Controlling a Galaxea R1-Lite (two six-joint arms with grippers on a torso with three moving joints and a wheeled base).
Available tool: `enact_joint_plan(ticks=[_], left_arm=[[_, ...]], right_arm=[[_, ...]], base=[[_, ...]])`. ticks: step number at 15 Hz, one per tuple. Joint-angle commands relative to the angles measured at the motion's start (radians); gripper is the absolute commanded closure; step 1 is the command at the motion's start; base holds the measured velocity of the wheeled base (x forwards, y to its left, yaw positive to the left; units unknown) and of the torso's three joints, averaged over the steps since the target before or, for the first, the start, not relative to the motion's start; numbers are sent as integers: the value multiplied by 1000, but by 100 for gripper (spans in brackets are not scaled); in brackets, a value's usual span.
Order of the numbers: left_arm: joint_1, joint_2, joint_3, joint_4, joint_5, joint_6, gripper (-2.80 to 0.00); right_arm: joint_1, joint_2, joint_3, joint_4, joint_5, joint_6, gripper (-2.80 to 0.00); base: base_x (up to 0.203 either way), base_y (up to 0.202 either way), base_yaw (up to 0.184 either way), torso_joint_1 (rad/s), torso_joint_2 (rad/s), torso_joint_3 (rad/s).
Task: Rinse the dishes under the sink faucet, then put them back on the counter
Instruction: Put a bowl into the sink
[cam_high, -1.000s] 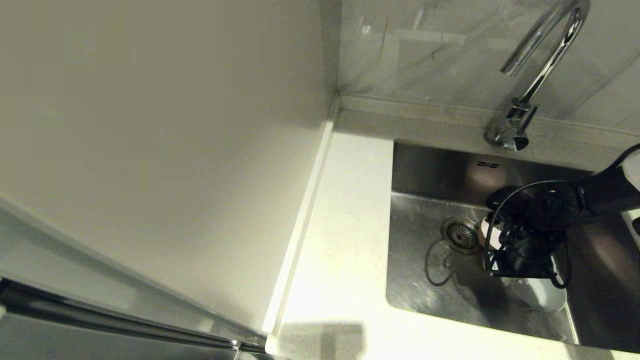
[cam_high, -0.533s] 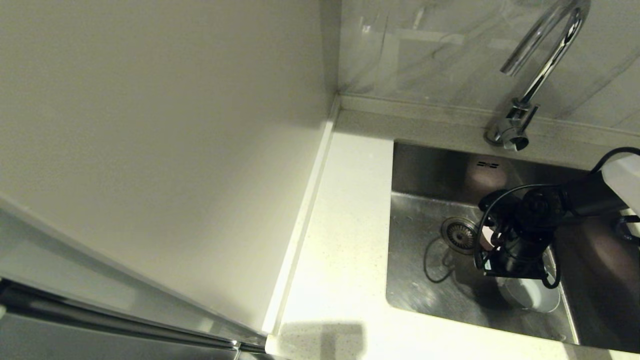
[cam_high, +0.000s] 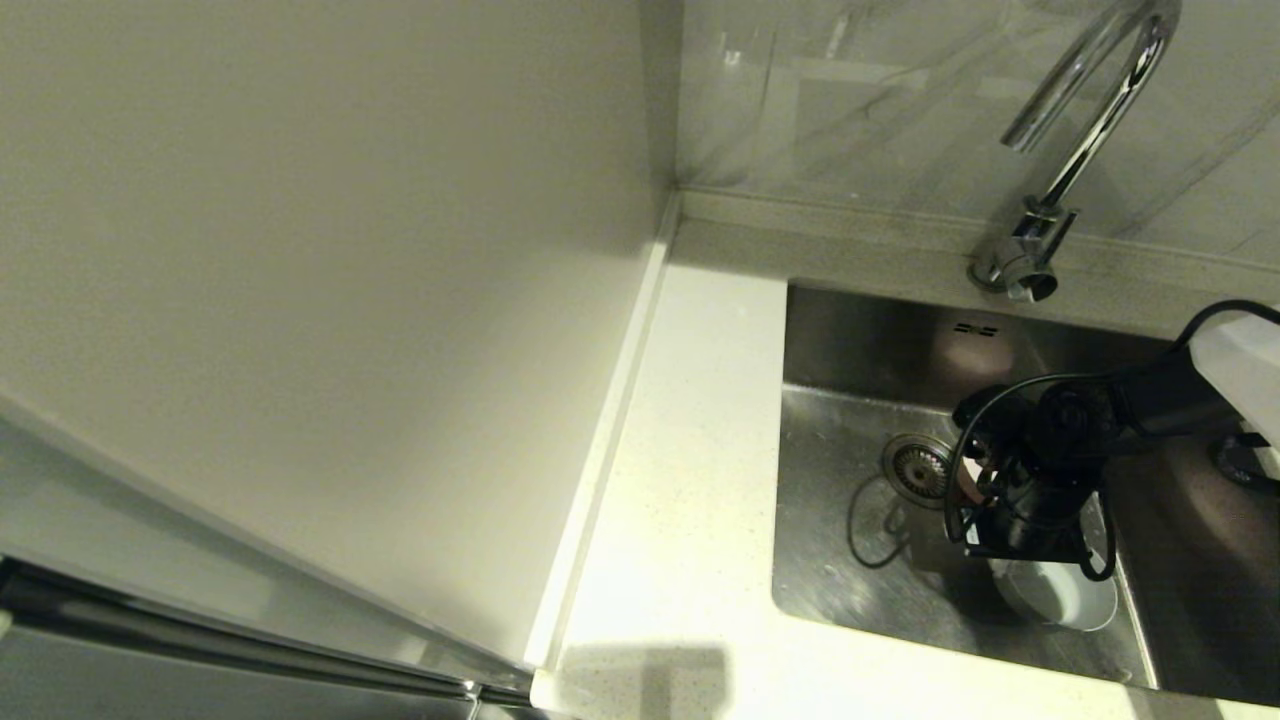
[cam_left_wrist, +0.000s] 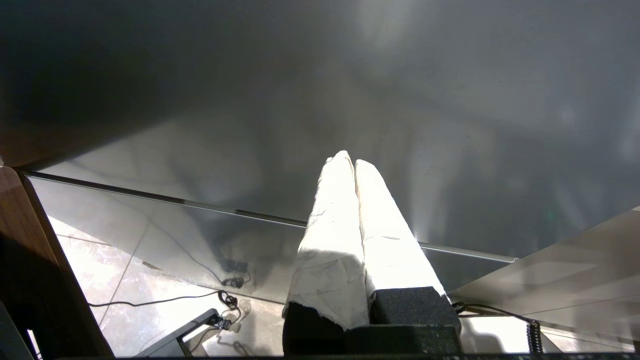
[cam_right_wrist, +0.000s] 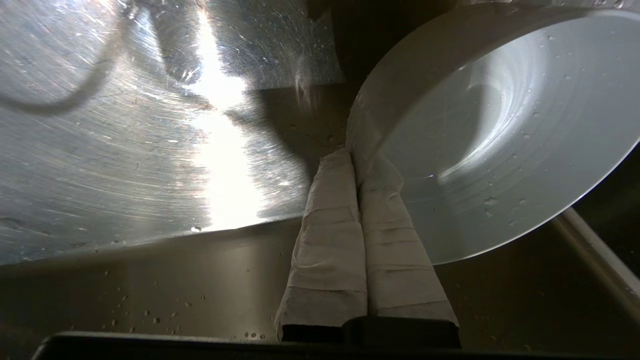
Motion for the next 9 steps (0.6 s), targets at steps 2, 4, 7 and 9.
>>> enact_joint_plan(ticks=[2, 4, 7, 9], left_arm=[[0, 0, 3, -1, 0, -1, 0], [0, 0, 3, 1, 0, -1, 0], [0, 0, 3, -1, 0, -1, 0], [0, 0, 3, 0, 0, -1, 0]], right_arm=[[0, 29, -2, 3, -1, 4, 0], [1, 36, -8, 3, -1, 3, -280], [2, 49, -35, 3, -1, 4, -280], [1, 44, -37, 3, -1, 4, -280]], base=[[0, 0, 0, 0, 0, 0], [0, 0, 0, 0, 0, 0], [0, 0, 0, 0, 0, 0], [0, 0, 0, 0, 0, 0]])
